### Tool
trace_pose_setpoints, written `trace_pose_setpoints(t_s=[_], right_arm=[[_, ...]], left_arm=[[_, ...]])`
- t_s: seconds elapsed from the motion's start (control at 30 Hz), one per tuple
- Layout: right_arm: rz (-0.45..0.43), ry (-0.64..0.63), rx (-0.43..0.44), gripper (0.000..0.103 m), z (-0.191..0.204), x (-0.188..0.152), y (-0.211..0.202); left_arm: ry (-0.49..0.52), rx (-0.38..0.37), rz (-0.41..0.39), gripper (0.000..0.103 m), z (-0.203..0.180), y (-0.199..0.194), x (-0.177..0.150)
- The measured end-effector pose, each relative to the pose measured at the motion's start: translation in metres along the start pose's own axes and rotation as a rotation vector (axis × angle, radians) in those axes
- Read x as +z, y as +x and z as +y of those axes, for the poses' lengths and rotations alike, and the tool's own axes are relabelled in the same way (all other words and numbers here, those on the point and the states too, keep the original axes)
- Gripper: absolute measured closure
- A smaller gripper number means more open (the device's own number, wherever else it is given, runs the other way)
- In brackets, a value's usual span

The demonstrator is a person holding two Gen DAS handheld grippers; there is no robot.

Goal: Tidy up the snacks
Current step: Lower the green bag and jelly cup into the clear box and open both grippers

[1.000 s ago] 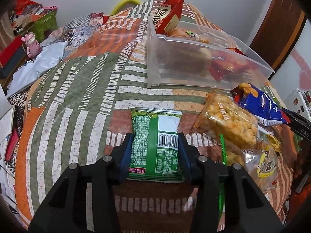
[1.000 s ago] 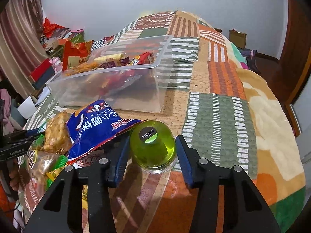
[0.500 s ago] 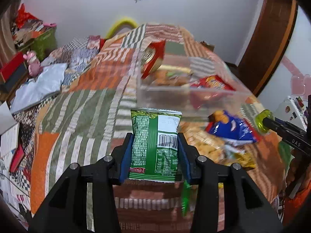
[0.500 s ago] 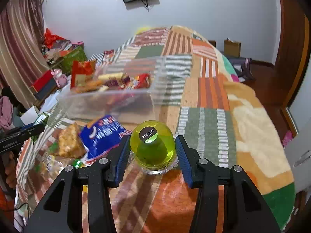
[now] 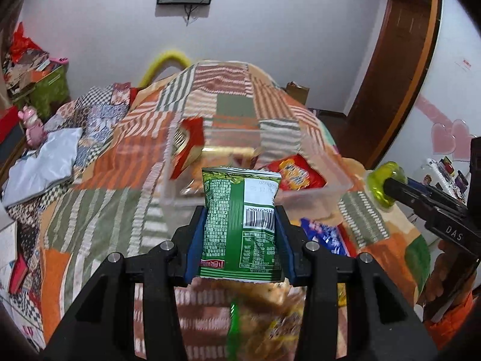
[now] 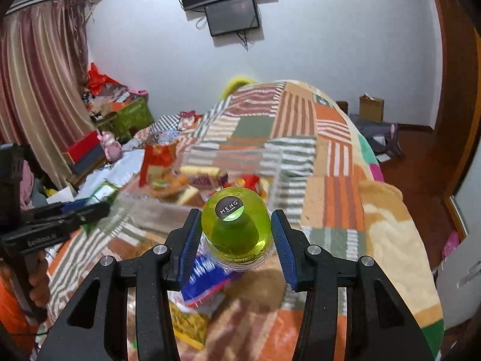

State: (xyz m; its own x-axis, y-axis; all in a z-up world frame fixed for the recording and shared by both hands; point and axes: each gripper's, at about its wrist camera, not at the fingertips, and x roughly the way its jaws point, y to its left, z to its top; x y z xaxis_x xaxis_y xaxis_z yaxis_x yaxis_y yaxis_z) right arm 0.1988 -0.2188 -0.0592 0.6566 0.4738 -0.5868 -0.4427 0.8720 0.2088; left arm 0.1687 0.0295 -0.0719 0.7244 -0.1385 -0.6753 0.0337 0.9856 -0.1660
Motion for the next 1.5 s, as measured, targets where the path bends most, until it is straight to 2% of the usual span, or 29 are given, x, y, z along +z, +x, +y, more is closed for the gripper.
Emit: trace_pose_setpoints(t_s=[0.37, 0.9, 1.37, 1.5], right_arm=[[0.010, 0.012, 0.037, 0.059, 0.005, 0.017, 0.039], [0.070, 0.030, 0.010, 0.059, 0.000, 0.021, 0.085], [0.134, 0.013, -0.003, 0.058, -0.001, 0.014, 0.097], [0.127, 0.013, -0.009, 0.058, -0.002, 0.016, 0.091]], left_arm=[[0.034, -0.039, 0.011, 0.060, -0.022, 0.041, 0.022], [0.074, -0.005, 0.068, 0.060, -0.032, 0.104, 0.041], [0.069, -0.005, 0.118, 0.059, -0.028, 0.119, 0.038], [0.066, -0.003, 0.108, 0.050, -0.029, 0.111, 0.037]])
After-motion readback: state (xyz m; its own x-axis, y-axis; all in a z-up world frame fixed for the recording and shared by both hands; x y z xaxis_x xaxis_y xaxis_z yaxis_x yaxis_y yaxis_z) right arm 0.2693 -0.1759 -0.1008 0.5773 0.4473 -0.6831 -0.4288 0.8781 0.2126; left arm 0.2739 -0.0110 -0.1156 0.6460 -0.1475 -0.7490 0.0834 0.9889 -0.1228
